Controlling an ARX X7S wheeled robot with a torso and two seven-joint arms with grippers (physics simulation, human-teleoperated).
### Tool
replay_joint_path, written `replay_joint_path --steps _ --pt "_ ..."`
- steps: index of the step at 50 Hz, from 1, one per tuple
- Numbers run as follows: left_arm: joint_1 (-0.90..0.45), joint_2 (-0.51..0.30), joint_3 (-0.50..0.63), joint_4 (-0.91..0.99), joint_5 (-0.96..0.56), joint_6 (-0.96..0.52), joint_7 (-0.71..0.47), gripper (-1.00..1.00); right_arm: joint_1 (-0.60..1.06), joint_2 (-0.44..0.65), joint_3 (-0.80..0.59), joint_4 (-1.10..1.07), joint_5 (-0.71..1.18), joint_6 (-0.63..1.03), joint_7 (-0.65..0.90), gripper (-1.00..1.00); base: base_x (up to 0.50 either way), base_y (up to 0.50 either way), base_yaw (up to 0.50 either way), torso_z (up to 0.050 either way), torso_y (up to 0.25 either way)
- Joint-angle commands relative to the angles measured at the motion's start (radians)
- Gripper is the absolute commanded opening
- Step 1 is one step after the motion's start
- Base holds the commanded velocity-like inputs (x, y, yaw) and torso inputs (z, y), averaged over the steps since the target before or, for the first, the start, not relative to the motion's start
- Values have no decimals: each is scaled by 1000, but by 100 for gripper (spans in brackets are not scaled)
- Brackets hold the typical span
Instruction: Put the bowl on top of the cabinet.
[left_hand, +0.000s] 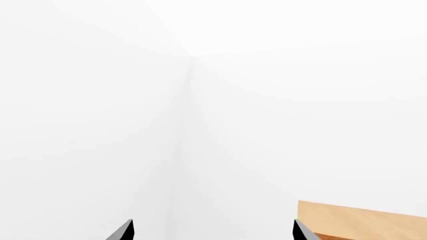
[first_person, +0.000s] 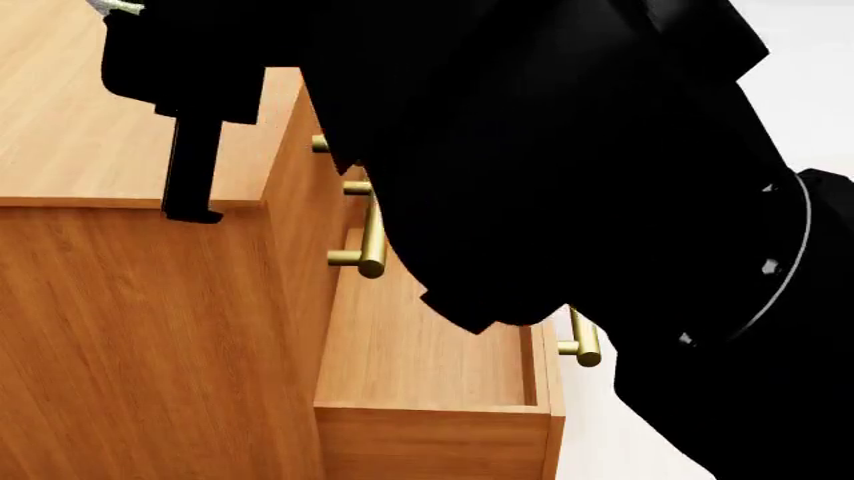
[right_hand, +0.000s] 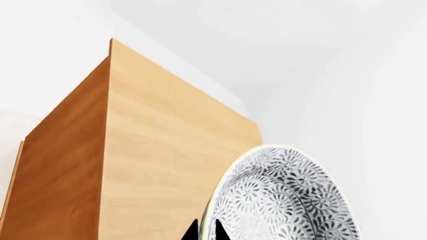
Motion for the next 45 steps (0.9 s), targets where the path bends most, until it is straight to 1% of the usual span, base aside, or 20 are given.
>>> replay_joint_path --steps 1,16,45 --pt "4 19 -23 -1 13 -4 27 100 -17 -49 22 0 -36 -22 9 -100 0 0 0 0 0" --pt "4 13 -25 1 10 -7 20 100 -64 -49 -36 -3 -53 -46 25 -100 0 0 0 0 1" --pt "7 12 -22 -3 7 0 21 100 -88 -46 -57 -31 -41 -29 41 -100 0 0 0 0 0"
